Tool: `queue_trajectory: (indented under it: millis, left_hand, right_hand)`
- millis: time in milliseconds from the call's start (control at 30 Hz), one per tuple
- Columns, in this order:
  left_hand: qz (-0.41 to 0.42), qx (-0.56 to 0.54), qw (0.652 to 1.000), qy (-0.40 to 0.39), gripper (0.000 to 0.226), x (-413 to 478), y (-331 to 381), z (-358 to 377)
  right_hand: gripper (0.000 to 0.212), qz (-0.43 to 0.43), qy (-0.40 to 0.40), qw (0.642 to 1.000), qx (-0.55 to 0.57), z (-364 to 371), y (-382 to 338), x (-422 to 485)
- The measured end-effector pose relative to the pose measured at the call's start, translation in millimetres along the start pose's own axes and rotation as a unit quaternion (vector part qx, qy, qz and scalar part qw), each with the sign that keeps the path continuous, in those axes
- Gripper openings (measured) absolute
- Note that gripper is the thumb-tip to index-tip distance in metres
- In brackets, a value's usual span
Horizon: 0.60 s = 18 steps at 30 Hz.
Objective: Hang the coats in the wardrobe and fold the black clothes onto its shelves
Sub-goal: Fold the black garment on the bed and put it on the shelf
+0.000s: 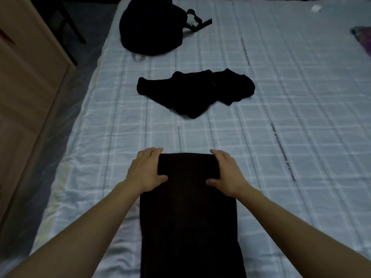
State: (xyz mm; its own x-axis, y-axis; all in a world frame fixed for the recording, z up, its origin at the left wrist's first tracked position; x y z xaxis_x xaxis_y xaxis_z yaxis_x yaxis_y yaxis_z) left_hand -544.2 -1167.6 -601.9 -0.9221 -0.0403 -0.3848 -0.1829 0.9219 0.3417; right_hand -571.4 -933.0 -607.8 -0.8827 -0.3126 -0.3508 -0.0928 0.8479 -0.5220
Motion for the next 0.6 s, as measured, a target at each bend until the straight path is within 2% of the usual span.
queue_trajectory:
  millis: [100, 200, 300, 367, 500, 600]
  left_hand:
    - [-0.017, 0.023, 0.996, -0.083, 0.107, 28.4, -13.9, 28.8]
    - [-0.015, 0.020, 0.997, -0.069, 0.081, 38.3, -14.8, 33.4]
    - [-0.002, 0.029, 0.999, -0.020, 0.056, 28.2, -5.1, 17.3]
    - [0.014, 0.020, 1.000, 0.018, 0.049, 11.5, 2.0, -3.1]
    - [0.066, 0.010, 0.989, 0.134, 0.046, -39.5, 26.3, -67.8]
    - [0.105, 0.012, 0.964, 0.242, 0.045, -91.1, 48.5, -114.8]
  right_hand:
    - [0.119, 0.015, -0.088, 0.993, -0.079, 25.4, 15.1, 31.9]
    - [0.114, 0.032, -0.121, 0.988, -0.093, 35.2, 19.1, 47.3]
    - [0.065, 0.009, -0.067, 0.989, -0.128, 19.5, 2.6, 47.0]
    - [0.045, -0.008, -0.025, 0.994, -0.105, 0.7, -13.7, 33.5]
    - [0.036, -0.060, 0.088, 0.989, -0.098, -59.2, -56.3, -10.8]
    - [0.034, -0.103, 0.180, 0.971, -0.115, -103.5, -91.4, -57.4]
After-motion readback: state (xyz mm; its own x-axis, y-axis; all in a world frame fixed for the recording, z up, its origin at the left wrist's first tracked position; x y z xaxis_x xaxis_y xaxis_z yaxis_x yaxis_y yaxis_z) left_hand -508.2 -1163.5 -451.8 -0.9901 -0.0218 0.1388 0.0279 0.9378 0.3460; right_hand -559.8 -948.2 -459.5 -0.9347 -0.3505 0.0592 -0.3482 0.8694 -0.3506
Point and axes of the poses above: each hand's wrist, its own x-axis towards the middle knuckle, its own z-axis out of the palm, y = z × x, the point moved 9 cm from there along x, towards the middle knuckle, and after that the axes turned 2 degrees about -z, right-handed, at the moved point
